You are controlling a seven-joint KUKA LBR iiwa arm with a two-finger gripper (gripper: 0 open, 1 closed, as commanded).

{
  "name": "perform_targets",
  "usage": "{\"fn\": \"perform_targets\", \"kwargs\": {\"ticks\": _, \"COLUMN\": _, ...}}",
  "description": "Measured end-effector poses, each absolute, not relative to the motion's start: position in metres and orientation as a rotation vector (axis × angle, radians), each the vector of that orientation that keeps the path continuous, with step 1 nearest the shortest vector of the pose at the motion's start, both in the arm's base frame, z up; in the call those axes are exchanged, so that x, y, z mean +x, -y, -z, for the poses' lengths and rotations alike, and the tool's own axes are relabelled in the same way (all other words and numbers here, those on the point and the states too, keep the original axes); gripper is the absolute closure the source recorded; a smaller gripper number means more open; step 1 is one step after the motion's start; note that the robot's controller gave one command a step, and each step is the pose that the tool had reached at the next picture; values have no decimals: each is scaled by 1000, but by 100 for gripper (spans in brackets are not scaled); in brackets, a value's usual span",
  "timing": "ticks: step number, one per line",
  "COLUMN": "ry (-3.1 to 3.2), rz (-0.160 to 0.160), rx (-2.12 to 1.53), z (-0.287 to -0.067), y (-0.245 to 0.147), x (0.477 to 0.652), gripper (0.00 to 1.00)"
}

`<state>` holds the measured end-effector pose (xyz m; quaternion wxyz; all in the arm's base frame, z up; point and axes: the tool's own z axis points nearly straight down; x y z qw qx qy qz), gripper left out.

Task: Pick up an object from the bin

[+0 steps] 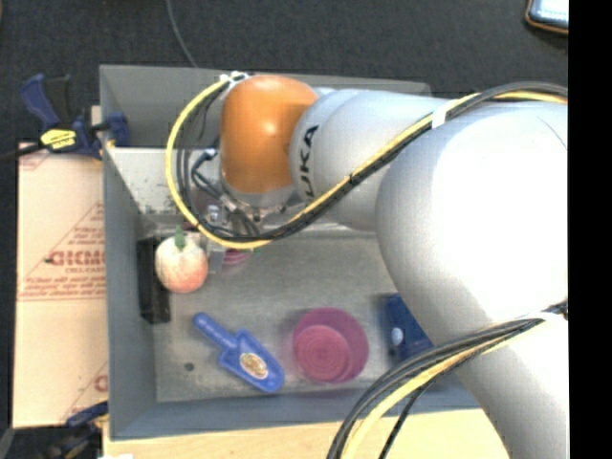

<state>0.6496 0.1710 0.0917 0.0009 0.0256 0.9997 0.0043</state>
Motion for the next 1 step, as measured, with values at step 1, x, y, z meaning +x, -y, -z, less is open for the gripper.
{"fn": "perform_targets", "kwargs": {"ticks": 1, "ry": -3144, "rz": -11, "rx": 82, "z": -111, "y": -170, "x": 648, "gripper": 100}}
